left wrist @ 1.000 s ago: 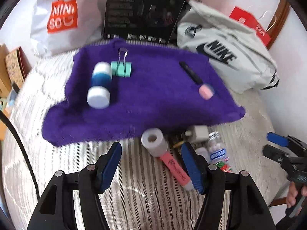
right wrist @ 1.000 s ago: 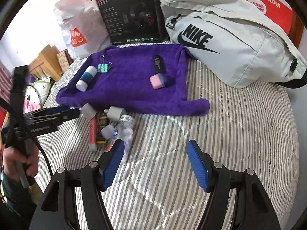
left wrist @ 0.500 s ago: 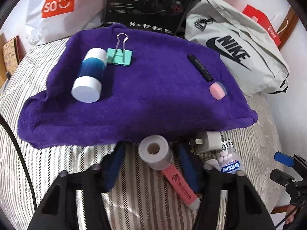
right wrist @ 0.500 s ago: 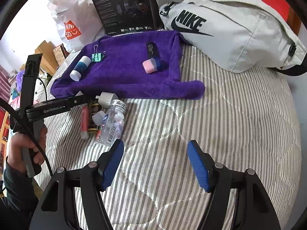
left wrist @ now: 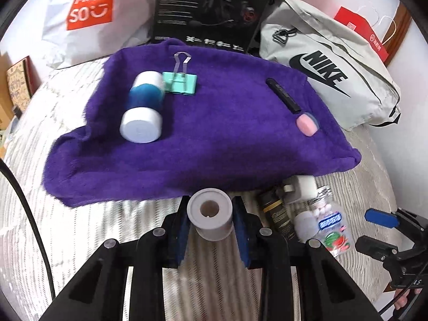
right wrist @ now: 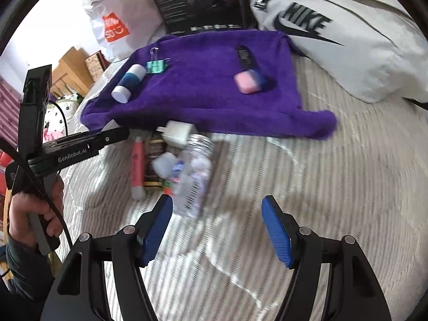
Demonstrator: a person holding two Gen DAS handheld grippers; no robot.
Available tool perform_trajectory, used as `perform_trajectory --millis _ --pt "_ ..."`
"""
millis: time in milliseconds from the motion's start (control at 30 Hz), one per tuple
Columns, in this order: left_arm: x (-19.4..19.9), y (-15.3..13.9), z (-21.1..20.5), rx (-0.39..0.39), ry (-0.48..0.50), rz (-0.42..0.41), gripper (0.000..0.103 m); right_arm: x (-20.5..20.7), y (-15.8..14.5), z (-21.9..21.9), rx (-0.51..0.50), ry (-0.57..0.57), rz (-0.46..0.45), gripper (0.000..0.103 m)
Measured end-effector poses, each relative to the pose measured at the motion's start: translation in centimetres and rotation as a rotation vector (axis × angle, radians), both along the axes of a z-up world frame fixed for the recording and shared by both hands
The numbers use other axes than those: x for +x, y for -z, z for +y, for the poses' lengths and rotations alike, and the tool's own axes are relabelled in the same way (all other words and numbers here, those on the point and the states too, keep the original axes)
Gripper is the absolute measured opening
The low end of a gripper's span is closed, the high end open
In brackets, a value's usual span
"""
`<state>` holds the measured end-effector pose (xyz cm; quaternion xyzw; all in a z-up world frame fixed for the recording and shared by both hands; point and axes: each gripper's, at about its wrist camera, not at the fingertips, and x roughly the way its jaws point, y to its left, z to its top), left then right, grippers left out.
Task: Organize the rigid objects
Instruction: 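Grasp the clear pill bottle with the right tool while the left tool holds the tape roll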
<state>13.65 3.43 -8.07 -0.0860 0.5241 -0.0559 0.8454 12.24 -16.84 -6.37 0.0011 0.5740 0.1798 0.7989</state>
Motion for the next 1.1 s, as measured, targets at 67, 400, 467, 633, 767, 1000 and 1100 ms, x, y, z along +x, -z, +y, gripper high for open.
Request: perform_trajectory --millis 67,400,467,633,767,1000,1100 --pt "-0.3 -0.1 0.7 -0.002 -0.014 0.002 0.029 0.4 0.4 1.0 0.000 -0.007 0.004 0.068" --pt "-1.2 0.3 2.4 -0.023 -0.036 0.020 0.029 1.6 3.3 3.9 -0.148 -0.071 0.011 0.061" --pt "-1.3 0.4 2.6 -0.027 -0.032 0.022 0.029 1.4 3.4 3.5 -0.182 -0.069 0.014 0.060" --pt "-1.4 0.7 2.9 -0.036 -0.037 0.027 0.029 1.7 3.6 3.2 -0.174 -0.049 -0.009 0.060" --pt "-1.3 0.9 3.0 -0.016 -0.038 0.035 0.029 1.5 3.8 3.9 -0.201 -0.081 -0.056 0.060" --pt "-1.0 1.1 2.6 0.024 -0.032 0.030 0.029 1.4 3.9 3.4 -0.175 -0.054 -0.103 0.060" --pt "-1.0 1.1 2.2 0.058 -0.023 0.025 0.029 1.4 3.4 2.5 -0.141 -0.016 -0.092 0.041"
